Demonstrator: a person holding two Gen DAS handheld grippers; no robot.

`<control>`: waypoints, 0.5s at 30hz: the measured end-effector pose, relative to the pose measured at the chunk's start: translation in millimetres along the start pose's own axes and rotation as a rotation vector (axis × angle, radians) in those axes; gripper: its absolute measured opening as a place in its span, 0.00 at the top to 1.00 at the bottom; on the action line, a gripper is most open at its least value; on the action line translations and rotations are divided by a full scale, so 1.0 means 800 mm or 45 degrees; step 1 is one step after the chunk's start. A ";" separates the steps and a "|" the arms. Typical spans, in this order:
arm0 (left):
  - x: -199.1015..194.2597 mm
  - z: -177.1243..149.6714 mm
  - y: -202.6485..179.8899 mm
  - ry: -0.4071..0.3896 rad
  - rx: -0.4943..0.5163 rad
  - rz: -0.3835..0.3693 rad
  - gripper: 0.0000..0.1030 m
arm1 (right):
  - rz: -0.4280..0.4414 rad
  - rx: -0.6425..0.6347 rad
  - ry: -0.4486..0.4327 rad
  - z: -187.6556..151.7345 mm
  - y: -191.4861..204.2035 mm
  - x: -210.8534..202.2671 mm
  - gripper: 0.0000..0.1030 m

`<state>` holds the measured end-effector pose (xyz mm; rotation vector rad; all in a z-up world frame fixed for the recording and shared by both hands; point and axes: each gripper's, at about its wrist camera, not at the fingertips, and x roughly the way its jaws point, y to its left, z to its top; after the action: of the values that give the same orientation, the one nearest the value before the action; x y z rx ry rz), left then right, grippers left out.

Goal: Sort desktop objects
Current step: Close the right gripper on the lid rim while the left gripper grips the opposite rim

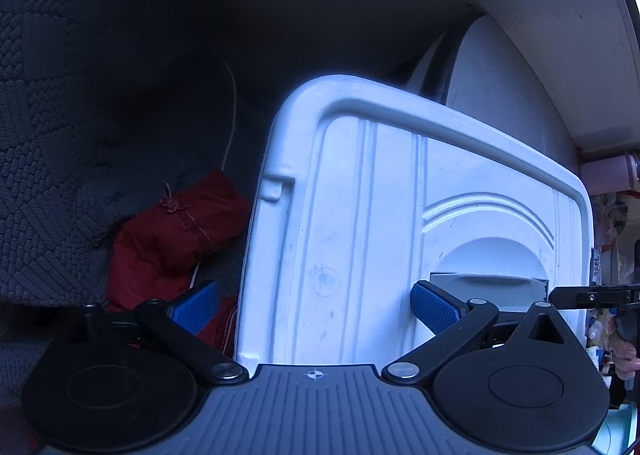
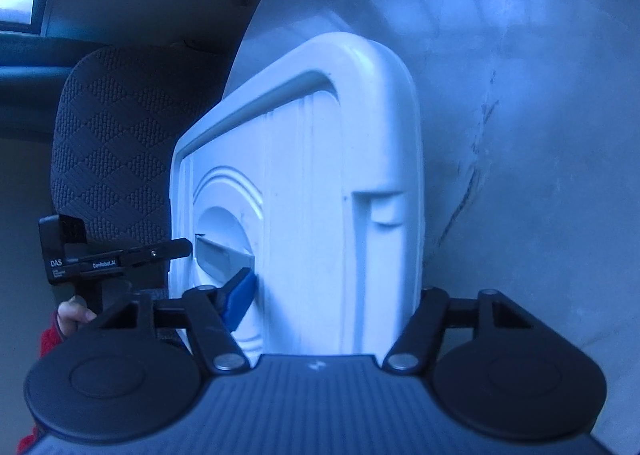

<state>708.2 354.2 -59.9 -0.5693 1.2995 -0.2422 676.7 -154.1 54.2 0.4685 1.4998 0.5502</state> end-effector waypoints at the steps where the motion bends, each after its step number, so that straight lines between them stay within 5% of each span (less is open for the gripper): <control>1: 0.001 -0.002 -0.003 0.002 -0.002 -0.010 0.00 | 0.000 0.009 0.000 0.000 0.002 0.004 0.38; 15: -0.005 -0.003 -0.029 -0.026 -0.005 0.029 0.03 | -0.017 0.002 -0.023 -0.007 0.010 0.002 0.43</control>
<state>708.2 335.9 -44.9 -0.5586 1.2860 -0.2144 670.6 -146.7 57.5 0.4635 1.4851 0.5329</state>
